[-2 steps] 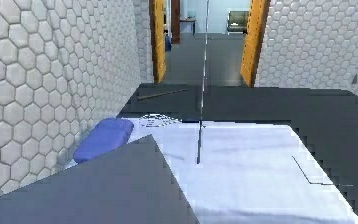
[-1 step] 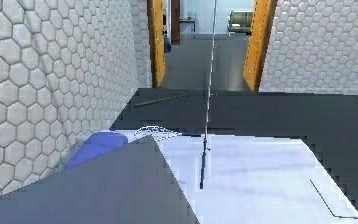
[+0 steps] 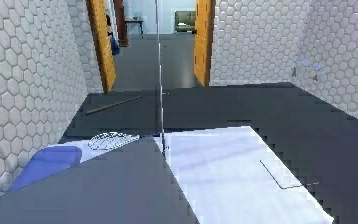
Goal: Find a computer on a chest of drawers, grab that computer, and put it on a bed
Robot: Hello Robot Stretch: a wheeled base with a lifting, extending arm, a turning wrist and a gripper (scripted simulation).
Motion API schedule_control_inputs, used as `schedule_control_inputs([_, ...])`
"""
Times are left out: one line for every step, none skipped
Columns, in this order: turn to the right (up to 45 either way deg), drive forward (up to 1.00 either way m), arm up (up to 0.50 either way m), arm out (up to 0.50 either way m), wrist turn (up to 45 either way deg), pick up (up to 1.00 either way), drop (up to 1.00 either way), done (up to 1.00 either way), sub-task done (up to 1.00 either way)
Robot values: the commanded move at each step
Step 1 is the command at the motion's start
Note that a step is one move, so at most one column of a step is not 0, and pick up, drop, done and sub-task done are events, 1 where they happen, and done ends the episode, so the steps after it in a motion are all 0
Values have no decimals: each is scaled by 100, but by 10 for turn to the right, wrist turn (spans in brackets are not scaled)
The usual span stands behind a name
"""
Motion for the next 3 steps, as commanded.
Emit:
schedule_control_inputs([30, 0, 0, 0, 0, 0, 0, 0, 0])
schedule_control_inputs([-150, 0, 0, 0, 0, 0, 0, 0, 0])
schedule_control_inputs([60, 0, 0, 0, 0, 0, 0, 0, 0])
